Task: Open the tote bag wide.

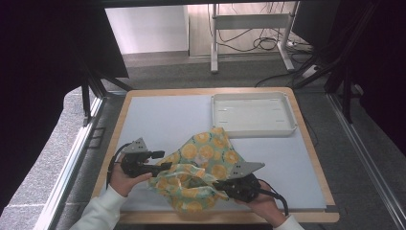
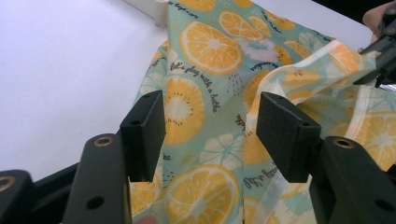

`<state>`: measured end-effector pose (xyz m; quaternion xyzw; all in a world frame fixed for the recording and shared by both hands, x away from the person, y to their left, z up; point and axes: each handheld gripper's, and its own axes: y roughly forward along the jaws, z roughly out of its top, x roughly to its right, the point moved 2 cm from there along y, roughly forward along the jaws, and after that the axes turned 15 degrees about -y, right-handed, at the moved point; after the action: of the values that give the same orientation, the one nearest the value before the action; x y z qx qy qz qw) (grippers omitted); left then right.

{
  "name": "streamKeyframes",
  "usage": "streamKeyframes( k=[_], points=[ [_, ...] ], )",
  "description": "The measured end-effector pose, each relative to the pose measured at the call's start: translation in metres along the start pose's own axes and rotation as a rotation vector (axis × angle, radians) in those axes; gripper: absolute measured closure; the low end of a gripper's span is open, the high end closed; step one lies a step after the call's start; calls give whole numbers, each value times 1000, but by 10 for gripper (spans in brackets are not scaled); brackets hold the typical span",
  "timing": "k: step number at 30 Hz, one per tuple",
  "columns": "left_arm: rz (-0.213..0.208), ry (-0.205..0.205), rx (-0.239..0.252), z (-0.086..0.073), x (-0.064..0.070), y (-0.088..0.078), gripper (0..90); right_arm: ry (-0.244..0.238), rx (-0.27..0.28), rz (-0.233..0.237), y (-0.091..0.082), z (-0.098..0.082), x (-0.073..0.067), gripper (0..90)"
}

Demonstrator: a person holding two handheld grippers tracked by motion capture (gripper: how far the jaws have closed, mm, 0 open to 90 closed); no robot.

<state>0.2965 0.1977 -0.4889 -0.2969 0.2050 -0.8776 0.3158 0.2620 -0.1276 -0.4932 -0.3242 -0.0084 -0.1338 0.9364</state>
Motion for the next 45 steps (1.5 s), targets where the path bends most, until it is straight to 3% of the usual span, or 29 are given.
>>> streamKeyframes(
  k=[6,11,14,16,20,27,32,36,39,45],
  points=[
    [-63,51,-45,-4,11,4,438,4,-3,-12,0,-1,1,878],
    [-73,92,-114,-9,20,14,457,17,-2,-20,-1,-3,3,878],
    [-59,112,-148,-12,22,19,603,19,3,-26,-3,-2,4,877],
    [-51,123,-167,-13,23,21,757,19,6,-28,-4,-2,4,877],
    [-52,134,-155,-13,26,18,874,25,14,-35,-6,-2,6,877],
    [-106,166,-135,-21,45,1,886,40,43,-23,-15,-2,3,877],
    [-155,177,-181,-43,58,-1,883,40,51,-2,-23,-10,-12,878],
    [-157,180,-265,-62,61,10,879,54,14,41,-20,-23,-24,878],
    [-151,159,-296,-69,59,16,876,62,-35,69,-12,-34,-30,877],
    [-143,145,-310,-71,55,19,846,72,-69,86,-7,-43,-33,878]
  ],
)
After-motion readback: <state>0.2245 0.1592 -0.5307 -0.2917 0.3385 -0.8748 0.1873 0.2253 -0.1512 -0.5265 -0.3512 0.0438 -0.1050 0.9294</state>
